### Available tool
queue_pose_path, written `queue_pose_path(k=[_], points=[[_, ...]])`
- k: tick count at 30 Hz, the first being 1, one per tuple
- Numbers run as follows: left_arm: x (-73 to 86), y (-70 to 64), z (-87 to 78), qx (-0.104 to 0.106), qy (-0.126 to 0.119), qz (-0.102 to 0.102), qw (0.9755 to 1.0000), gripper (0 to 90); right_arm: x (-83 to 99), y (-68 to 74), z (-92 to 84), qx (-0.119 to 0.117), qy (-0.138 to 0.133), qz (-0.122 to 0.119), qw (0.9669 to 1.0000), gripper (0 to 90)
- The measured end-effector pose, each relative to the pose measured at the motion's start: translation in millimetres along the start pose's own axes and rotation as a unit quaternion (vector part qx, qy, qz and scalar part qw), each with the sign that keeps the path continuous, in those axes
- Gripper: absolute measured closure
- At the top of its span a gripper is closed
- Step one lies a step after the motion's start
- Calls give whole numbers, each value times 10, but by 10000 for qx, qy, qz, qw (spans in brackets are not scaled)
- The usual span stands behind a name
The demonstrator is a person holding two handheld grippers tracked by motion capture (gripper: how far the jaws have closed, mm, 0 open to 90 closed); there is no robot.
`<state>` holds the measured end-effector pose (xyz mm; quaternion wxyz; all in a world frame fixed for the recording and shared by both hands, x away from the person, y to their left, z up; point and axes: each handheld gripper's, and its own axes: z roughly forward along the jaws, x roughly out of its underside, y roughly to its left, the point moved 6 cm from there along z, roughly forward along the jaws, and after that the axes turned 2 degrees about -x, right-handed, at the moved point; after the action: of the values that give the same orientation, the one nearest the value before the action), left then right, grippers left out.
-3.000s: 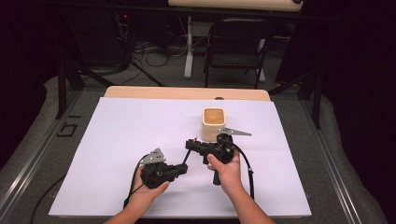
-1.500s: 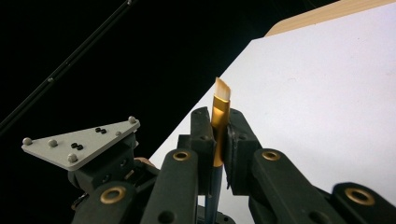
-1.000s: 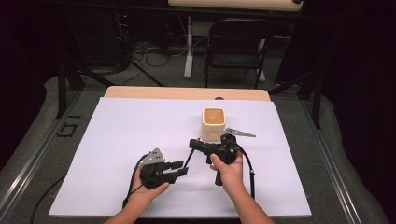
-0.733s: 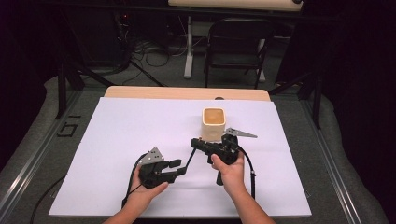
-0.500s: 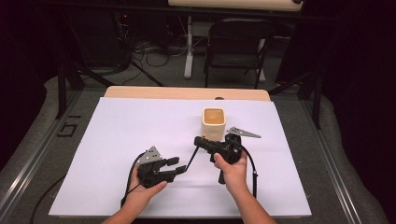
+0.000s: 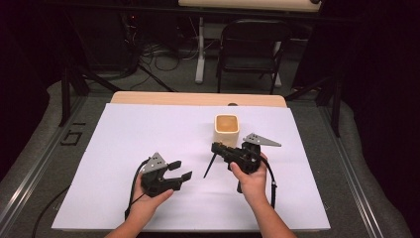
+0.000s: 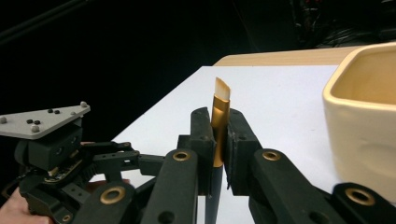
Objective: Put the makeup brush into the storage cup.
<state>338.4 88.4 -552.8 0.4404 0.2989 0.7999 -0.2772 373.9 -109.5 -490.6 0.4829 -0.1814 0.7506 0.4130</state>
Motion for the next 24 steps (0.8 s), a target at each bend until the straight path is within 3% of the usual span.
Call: queue_pose_path(k=[5, 13, 24], points=[[6, 47, -13, -124, 12, 38, 9999, 373, -21, -1, -26, 232, 67, -314, 9992, 836], [25, 74, -13, -362, 112, 334, 9987, 350, -34, -23, -59, 629, 139, -826, 9945, 836], [36, 151, -31, -457, 170, 267, 9985, 344, -72, -45, -121, 925, 198, -1124, 9892, 835]])
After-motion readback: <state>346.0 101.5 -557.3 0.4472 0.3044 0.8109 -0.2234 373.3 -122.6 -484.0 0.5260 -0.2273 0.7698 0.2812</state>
